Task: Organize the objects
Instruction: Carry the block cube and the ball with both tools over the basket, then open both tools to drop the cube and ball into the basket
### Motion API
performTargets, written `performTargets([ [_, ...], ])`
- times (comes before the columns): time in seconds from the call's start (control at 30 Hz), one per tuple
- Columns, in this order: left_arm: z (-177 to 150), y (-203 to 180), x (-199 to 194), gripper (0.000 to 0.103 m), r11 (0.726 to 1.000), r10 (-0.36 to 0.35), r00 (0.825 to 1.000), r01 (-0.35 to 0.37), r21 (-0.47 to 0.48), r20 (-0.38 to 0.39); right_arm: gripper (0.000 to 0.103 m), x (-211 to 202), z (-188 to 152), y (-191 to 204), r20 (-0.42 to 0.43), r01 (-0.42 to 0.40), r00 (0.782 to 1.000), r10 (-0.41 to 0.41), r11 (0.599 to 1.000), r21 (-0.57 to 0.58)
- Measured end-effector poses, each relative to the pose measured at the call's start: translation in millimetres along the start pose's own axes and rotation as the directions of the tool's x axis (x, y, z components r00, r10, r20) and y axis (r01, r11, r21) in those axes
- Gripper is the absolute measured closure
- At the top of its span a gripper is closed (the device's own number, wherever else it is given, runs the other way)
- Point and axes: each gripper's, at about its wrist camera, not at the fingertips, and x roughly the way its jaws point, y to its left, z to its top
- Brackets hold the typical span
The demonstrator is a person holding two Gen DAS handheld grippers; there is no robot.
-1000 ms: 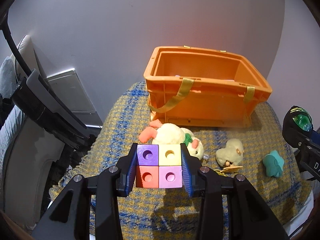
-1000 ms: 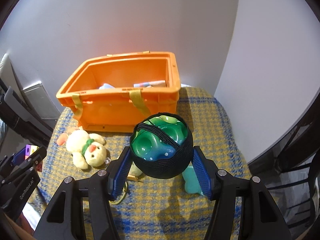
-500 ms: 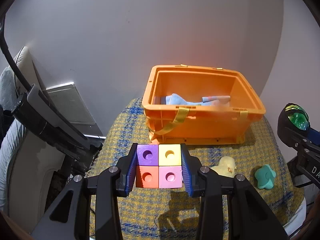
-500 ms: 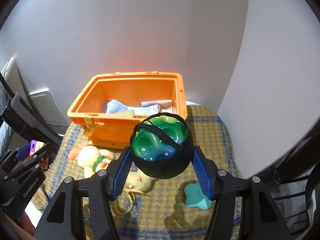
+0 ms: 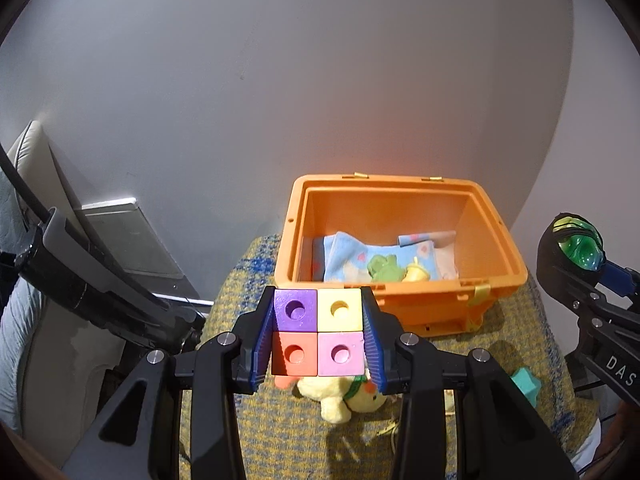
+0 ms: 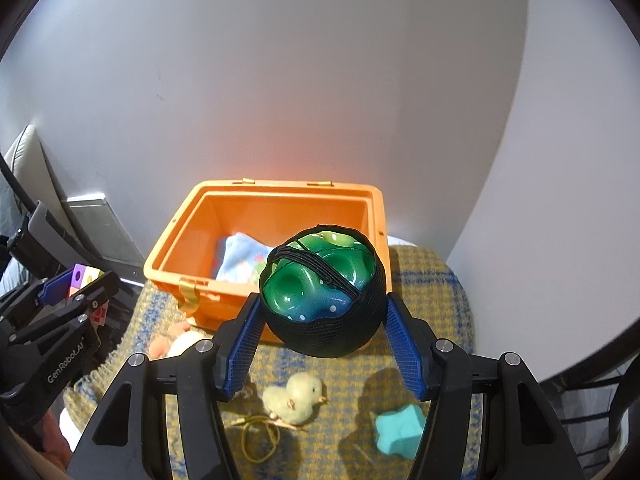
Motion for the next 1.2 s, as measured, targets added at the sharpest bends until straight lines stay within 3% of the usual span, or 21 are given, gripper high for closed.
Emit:
performTargets([
  [0.43, 40.0, -11.8, 38.9, 0.065, 1.0, -0.016, 1.0, 0.016, 0.025, 0.004, 0.043, 37.0, 37.3, 1.6, 0.002, 0.008, 1.0, -0.008, 1.0, -0.008],
  [1.07, 67.7, -16.7, 94.3, 0.065, 0.998, -0.031, 1.0, 0.031, 0.049, -0.003, 0.042, 98.9, 61.7, 4.9, -0.062, 0.006, 0.998, -0.007, 1.0, -0.03],
  [1.13, 68.8, -16.9, 96.5, 0.059, 0.998, -0.035, 0.999, 0.035, 0.044, -0.001, 0.041, 101.2, 62.4, 4.5, -0.065, 0.01, 0.998, -0.012, 0.999, -0.031],
  [1.2, 69.4, -17.1, 95.7, 0.034, 0.999, -0.023, 1.0, 0.022, 0.045, 0.01, 0.04, 102.6, 62.6, 4.1, -0.068, 0.012, 0.998, -0.014, 0.999, -0.033],
])
